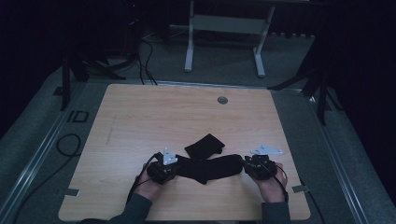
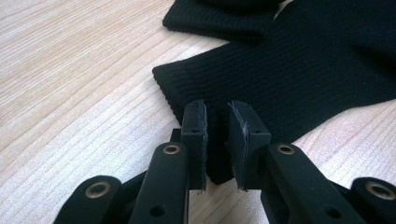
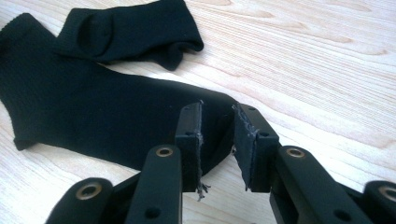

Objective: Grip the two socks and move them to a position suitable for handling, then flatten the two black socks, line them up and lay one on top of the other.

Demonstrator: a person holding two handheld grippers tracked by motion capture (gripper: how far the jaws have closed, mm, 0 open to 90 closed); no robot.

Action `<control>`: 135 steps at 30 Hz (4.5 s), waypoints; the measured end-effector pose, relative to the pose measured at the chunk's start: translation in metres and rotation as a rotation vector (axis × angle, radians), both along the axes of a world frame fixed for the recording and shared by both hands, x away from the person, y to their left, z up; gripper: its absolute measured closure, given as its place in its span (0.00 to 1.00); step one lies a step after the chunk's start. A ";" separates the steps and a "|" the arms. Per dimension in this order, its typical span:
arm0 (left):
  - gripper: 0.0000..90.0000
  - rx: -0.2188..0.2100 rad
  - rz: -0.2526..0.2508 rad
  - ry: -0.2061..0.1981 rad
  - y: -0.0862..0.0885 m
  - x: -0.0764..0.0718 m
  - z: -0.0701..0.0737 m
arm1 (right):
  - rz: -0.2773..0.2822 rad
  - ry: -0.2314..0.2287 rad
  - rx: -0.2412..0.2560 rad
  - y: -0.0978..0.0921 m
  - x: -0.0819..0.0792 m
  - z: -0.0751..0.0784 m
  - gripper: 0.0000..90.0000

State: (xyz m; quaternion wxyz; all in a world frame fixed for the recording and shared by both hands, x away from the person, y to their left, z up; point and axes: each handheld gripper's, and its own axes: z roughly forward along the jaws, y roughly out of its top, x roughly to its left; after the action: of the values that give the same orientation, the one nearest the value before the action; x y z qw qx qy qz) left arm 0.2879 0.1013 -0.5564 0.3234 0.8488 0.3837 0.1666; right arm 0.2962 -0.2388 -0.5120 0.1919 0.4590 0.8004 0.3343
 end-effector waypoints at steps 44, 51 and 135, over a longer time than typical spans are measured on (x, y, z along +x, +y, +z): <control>0.86 -0.003 0.007 -0.009 -0.001 0.000 -0.001 | 0.281 -0.014 -0.162 0.118 0.038 -0.004 0.75; 0.86 0.003 0.003 -0.010 -0.001 -0.001 -0.001 | 0.314 0.009 -0.195 0.134 0.050 -0.010 0.74; 0.86 0.006 0.007 -0.017 -0.002 -0.002 -0.001 | 0.256 0.018 -0.196 0.066 0.089 0.005 0.67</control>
State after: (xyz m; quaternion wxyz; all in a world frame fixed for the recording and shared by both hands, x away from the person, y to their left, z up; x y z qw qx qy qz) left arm 0.2863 0.0998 -0.5573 0.3234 0.8471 0.3833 0.1759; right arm 0.3852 -0.1729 -0.5066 0.1846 0.3351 0.8829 0.2722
